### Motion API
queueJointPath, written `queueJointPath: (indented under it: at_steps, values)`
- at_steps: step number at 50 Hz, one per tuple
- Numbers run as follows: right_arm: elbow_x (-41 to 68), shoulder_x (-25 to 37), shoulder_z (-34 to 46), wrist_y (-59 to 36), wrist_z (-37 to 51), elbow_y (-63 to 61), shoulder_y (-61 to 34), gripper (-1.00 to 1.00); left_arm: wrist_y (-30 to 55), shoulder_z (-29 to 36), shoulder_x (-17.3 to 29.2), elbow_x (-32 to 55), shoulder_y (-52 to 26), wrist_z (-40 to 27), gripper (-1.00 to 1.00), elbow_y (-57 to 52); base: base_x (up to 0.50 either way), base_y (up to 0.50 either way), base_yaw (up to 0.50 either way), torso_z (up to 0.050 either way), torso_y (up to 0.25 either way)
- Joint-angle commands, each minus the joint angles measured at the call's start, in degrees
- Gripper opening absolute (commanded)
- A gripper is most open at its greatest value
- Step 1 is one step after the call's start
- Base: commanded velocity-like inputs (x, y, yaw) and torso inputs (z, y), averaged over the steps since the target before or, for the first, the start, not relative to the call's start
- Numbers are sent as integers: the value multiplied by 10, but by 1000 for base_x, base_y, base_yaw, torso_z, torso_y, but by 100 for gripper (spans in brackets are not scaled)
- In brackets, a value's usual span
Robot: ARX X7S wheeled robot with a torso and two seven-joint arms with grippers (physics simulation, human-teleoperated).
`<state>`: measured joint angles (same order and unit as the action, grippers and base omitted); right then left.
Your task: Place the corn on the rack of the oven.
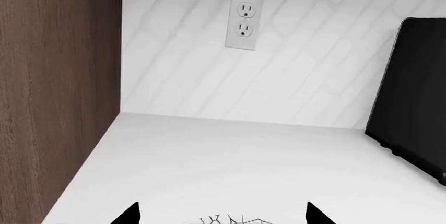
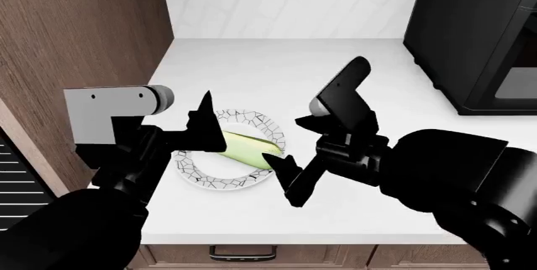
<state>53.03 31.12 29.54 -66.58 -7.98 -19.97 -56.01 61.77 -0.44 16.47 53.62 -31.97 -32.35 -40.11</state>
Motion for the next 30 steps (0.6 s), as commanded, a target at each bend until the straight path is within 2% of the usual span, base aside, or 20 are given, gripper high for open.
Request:
queueJointPath:
  at_steps: [1, 30]
  values:
    - [-41, -17, 49, 25, -38, 53, -22, 100, -9, 7, 4, -4, 0, 2, 100, 5, 0, 0, 0, 0, 0]
    - [-106, -53, 145, 73, -107, 153, -44, 100, -38, 14, 15, -16, 9, 15, 100, 23, 0, 0, 0, 0, 0]
